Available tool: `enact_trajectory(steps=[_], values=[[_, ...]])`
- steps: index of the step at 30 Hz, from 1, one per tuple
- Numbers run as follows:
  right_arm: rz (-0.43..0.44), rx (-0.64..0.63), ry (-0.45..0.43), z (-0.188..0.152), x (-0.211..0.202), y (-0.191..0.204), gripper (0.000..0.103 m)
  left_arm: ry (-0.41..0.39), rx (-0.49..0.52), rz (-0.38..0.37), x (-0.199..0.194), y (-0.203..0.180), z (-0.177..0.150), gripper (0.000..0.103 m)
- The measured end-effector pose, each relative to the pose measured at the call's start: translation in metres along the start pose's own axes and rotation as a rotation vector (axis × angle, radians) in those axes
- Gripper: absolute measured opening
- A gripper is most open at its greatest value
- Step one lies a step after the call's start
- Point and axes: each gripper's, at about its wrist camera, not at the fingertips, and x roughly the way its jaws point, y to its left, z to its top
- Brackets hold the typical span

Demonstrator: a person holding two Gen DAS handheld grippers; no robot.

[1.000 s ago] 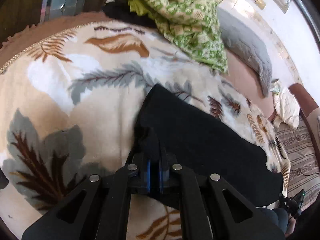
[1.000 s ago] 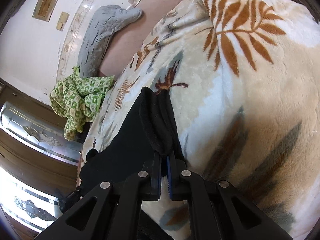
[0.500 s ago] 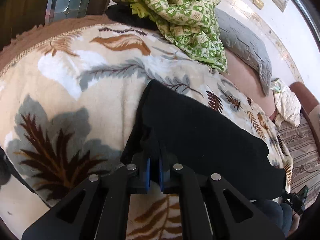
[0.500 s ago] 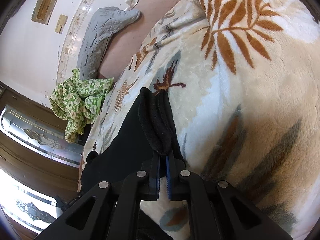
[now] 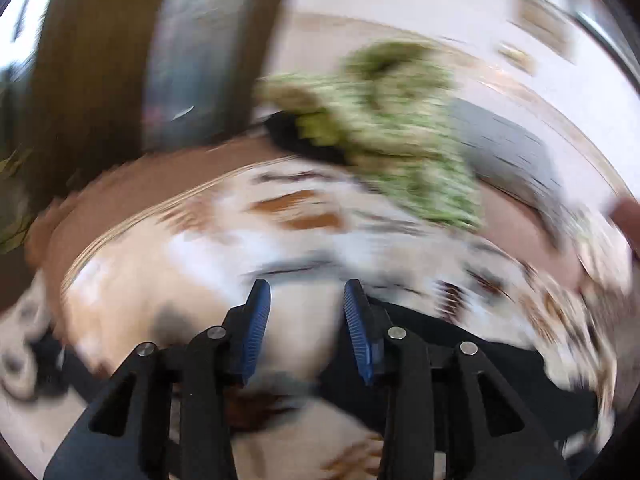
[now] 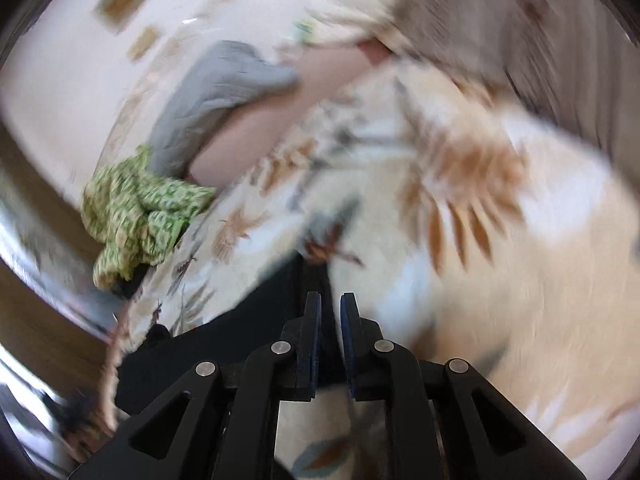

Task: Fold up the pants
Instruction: 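Fold the pants over again with both grippers and lower them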

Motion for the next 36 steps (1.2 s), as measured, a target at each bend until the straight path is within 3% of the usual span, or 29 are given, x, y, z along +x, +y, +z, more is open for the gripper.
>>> enact_trajectory(steps=[3, 4, 7, 8, 10, 15, 16, 20, 23, 24, 25, 27, 30, 32, 34, 36], values=[[0.054, -0.317, 0.084, -0.006, 0.023, 0.055, 0.020, 0.093, 0.209, -0.123, 0.016, -0.054, -0.026, 0.036], [0.072, -0.378, 0.123, -0.011, 0.032, 0.064, 0.015, 0.133, 0.231, -0.141, 0.024, -0.062, -0.037, 0.036], [-0.073, -0.519, 0.220, -0.033, 0.067, 0.062, 0.012, 0.249, 0.257, -0.148, 0.052, -0.076, -0.078, 0.036], [-0.065, -0.532, 0.212, -0.037, 0.069, 0.054, 0.011, 0.212, 0.276, -0.131, 0.051, -0.079, -0.085, 0.036], [-0.070, -0.485, 0.189, -0.032, 0.065, 0.038, 0.000, 0.185, 0.303, -0.103, 0.052, -0.089, -0.090, 0.037], [-0.070, -0.321, 0.213, -0.014, 0.062, 0.031, 0.000, 0.210, 0.279, -0.124, 0.066, -0.095, -0.082, 0.037], [-0.077, -0.329, 0.190, -0.012, 0.058, 0.040, 0.009, 0.209, 0.277, -0.128, 0.064, -0.095, -0.083, 0.037], [0.022, -0.365, 0.128, 0.002, 0.062, 0.076, 0.012, 0.206, 0.266, -0.135, 0.064, -0.094, -0.085, 0.037], [-0.055, -0.438, 0.178, 0.005, 0.100, 0.090, 0.012, 0.205, 0.268, -0.128, 0.063, -0.095, -0.086, 0.037], [-0.177, -0.478, 0.216, 0.003, 0.118, 0.084, 0.011, 0.202, 0.266, -0.129, 0.063, -0.095, -0.086, 0.038], [-0.245, -0.496, 0.235, 0.000, 0.125, 0.074, 0.005, 0.200, 0.264, -0.129, 0.063, -0.094, -0.086, 0.038], [-0.228, -0.455, 0.203, 0.002, 0.116, 0.055, 0.000, 0.197, 0.272, -0.123, 0.064, -0.096, -0.086, 0.039], [-0.372, -0.393, 0.180, 0.007, 0.104, 0.024, 0.000, 0.190, 0.280, -0.121, 0.067, -0.098, -0.086, 0.041], [-0.314, -0.304, 0.175, 0.015, 0.092, 0.012, 0.000, 0.186, 0.285, -0.124, 0.067, -0.099, -0.085, 0.041], [-0.330, -0.349, 0.113, 0.019, 0.074, 0.030, 0.009, 0.192, 0.276, -0.139, 0.066, -0.096, -0.083, 0.041], [-0.264, -0.384, 0.057, 0.023, 0.061, 0.057, 0.011, 0.203, 0.256, -0.148, 0.064, -0.094, -0.078, 0.041]])
